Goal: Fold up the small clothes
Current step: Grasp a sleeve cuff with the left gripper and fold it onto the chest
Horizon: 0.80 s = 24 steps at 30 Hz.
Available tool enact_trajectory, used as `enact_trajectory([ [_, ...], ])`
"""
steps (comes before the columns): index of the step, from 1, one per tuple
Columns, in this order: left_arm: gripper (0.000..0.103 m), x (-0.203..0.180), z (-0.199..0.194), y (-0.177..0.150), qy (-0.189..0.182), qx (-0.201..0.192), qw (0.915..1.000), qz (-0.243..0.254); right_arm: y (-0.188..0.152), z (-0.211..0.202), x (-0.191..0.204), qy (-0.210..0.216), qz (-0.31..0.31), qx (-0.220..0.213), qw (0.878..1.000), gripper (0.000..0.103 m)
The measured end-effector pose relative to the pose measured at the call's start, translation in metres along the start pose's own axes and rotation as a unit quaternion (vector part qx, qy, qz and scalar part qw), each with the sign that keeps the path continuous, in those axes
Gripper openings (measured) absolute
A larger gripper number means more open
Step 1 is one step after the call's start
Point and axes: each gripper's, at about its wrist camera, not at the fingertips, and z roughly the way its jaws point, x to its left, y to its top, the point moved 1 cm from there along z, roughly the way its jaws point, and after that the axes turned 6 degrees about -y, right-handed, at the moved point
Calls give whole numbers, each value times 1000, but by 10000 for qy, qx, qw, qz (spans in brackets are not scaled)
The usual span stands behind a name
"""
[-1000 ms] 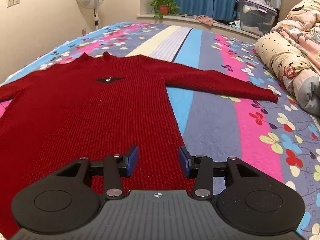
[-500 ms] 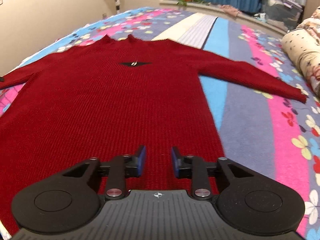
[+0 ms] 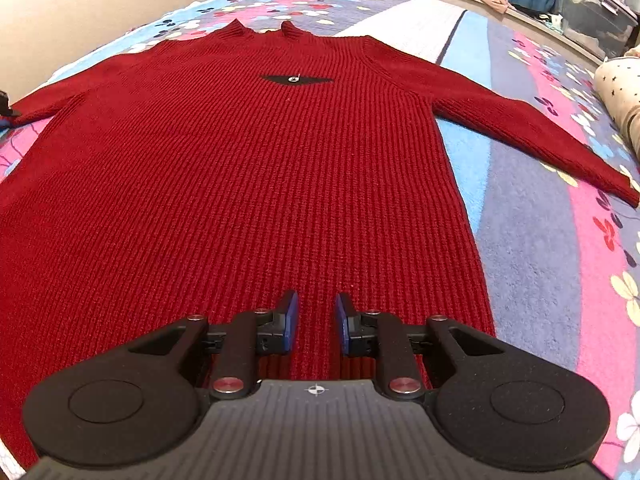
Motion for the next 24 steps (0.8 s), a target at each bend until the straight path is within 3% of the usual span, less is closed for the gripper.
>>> enact_trajectory([
  [2,14,-35,-16,2,188,-444,9968,635,0,0,0,2,-16,-5,10000,22],
  [3,14,-54,-26,3,87,-679,9936,903,0,1,0,12,0,-10,10000,22],
  [6,13,-115,-60,-10,-715,-1136,9770,1654,0,1,-4,66,86,-28,9999,22],
  [8,12,-162,-80,-36,-1394,-1254,9550,2299,-2,-1,-6,109,93,-54,9999,22],
  [10,12,-211,-100,-76,-2285,-1227,9185,2985,-3,-1,-7,146,103,-69,9998,22],
  [11,15,-235,-110,-102,-2834,-1083,8878,3460,-3,-2,-8,154,111,-71,9998,22],
  [13,46,-268,-122,-146,-3601,-595,8252,4311,-3,-2,-9,148,111,-81,9998,22],
  [14,46,-275,-129,-166,-3776,-550,8014,4605,-3,-2,-8,139,106,-85,9998,22],
  [16,46,-277,-135,-185,-3789,-511,7880,4825,-3,-2,-8,118,91,-91,9998,22],
  [17,46,-276,-132,-184,-3829,-389,7891,4788,-3,-3,-7,112,81,-91,9999,22],
  [18,46,-272,-126,-177,-3835,-310,7983,4633,-3,-3,-7,111,73,-94,9999,22],
  [19,46,-267,-118,-169,-3763,-278,8131,4433,-3,-3,-7,113,75,-92,9999,22],
  [23,38,-246,-67,-124,-3061,28,8924,3315,-3,-4,-6,115,73,-125,9998,22],
  [24,34,-240,-57,-117,-2893,103,9044,3136,-3,-4,-6,111,87,-162,9998,22],
])
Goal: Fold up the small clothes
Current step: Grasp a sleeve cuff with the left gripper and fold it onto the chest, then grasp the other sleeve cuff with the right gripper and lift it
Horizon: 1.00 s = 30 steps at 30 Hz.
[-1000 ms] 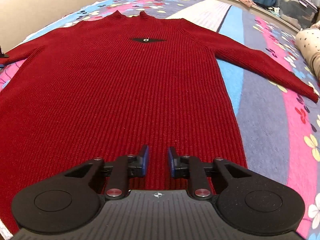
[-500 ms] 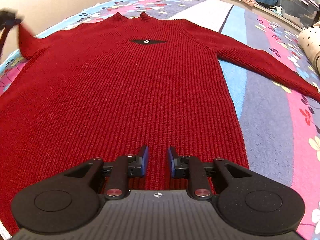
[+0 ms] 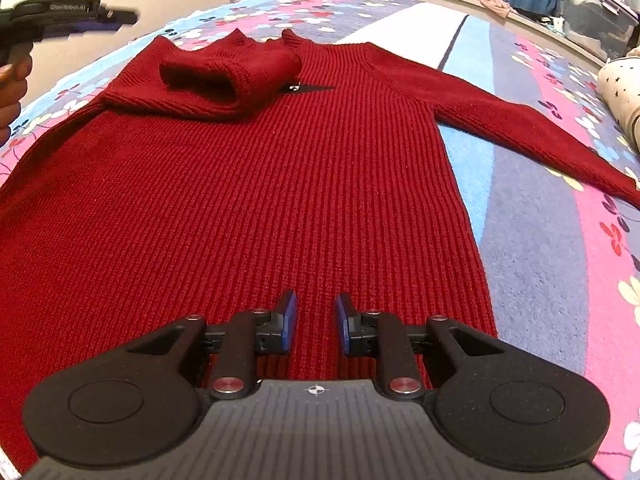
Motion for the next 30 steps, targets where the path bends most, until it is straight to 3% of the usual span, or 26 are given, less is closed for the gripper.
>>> enact_trajectory([
  [2,33,20,15,-8,113,317,9993,-158,-1,-2,0,-13,34,-103,9999,22],
  [4,33,48,35,-21,570,1241,9905,-174,-1,-7,0,-55,90,-342,9994,22],
  [5,33,60,40,-30,585,1455,9868,-414,-2,-10,1,-94,105,-514,9986,22],
  [11,33,81,9,10,175,710,9867,-1449,18,-21,30,-419,-434,-1287,9898,22],
  [13,33,85,7,17,207,683,9860,-1508,46,-13,44,-353,-464,-1374,9888,22],
  [16,33,87,4,17,303,769,9860,-1448,90,10,71,-277,-641,-1518,9859,31],
  [19,34,84,10,23,320,795,9877,-1310,124,40,103,-526,-1185,-1595,9786,35],
  [23,34,86,12,21,215,830,9872,-1345,150,87,132,-881,-1953,-1272,9685,38],
  [25,34,84,13,22,196,880,9877,-1278,162,100,138,-1000,-2220,-1300,9611,15],
  [27,34,81,15,22,167,899,9890,-1160,180,93,128,-1011,-1795,-1651,9645,12],
  [30,34,75,21,20,103,981,9904,-971,208,71,79,-1081,139,-2344,9660,11],
])
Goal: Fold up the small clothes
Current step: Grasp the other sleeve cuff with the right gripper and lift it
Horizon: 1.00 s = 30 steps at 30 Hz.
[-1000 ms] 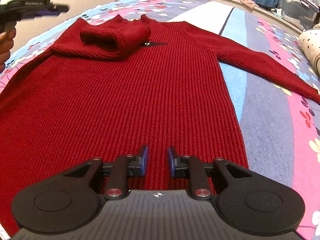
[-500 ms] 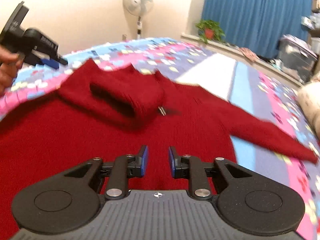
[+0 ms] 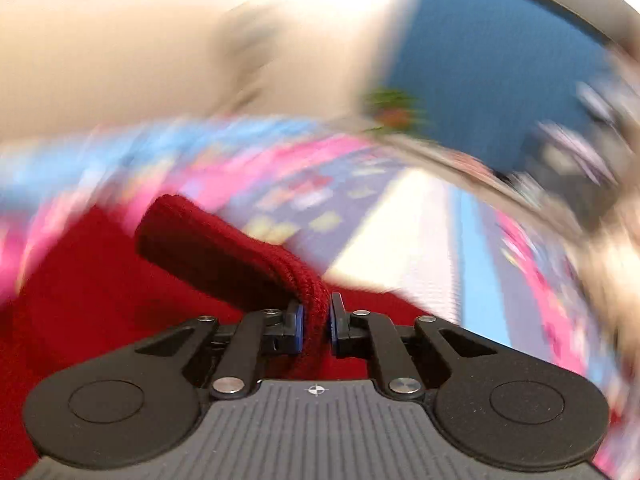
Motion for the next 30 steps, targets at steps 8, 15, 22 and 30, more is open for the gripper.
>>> enact_trajectory([
  [8,34,-16,38,-23,480,880,9922,741,-82,49,-111,-639,3374,1633,9249,16],
  [15,34,-28,20,-13,-386,33,9985,393,-92,45,-140,-212,3652,1498,9186,21],
  [22,36,-22,50,-21,20,170,9991,395,-100,43,-159,-24,3734,1508,9153,21],
  [30,17,-11,69,-11,50,-10,9999,-97,-130,31,-158,380,3633,829,9272,21],
])
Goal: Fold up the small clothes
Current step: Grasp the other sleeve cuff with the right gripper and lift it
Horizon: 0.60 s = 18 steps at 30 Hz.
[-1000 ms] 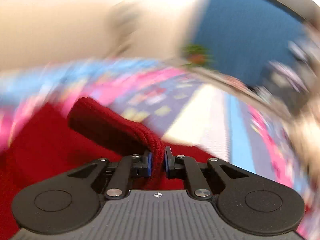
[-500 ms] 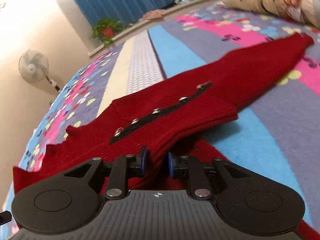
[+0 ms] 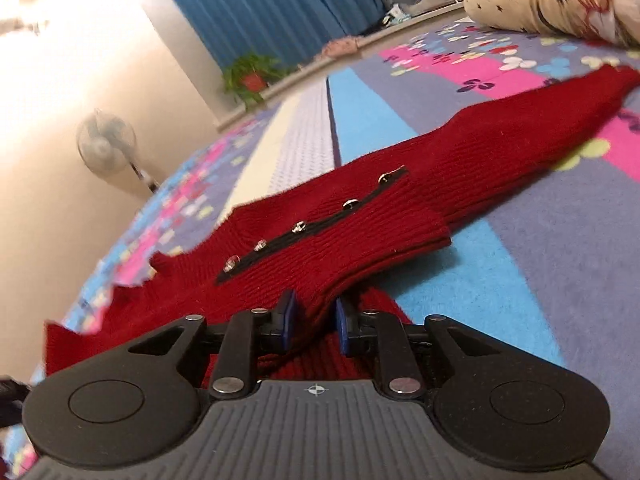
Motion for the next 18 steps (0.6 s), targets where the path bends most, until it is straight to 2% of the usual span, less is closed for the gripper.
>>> enact_trajectory([
  [2,15,9,-8,4,218,-170,9994,-197,0,-1,-4,116,115,-44,9999,21],
  [4,14,15,-18,9,742,-383,9962,-232,1,-1,-3,198,103,-29,9997,26],
  [5,15,18,-19,11,856,-396,9952,-262,2,-2,-1,174,62,-18,9998,27],
  [7,20,26,-20,14,680,-221,9956,-599,7,-1,5,55,24,43,10000,28],
  [8,20,24,-25,16,705,-230,9953,-630,9,0,6,16,54,49,10000,28],
  [10,20,14,-38,21,919,-474,9939,-381,12,7,10,-205,27,197,9996,27],
  [11,20,8,-44,22,843,-521,9946,-307,13,9,12,-235,-30,202,9995,25],
  [12,20,6,-46,21,678,-481,9960,-325,14,11,16,-287,-150,199,9993,14],
  [14,20,3,-41,16,430,-258,9983,-309,18,15,23,-385,-366,163,9985,10],
  [16,17,4,-21,5,621,263,9977,-70,23,13,25,-402,-385,-1,9985,9],
  [17,11,8,-8,-5,814,568,9950,51,24,13,26,-469,-398,7,9981,9],
  [18,10,11,-5,-9,824,521,9952,90,24,16,26,-586,-414,155,9973,11],
])
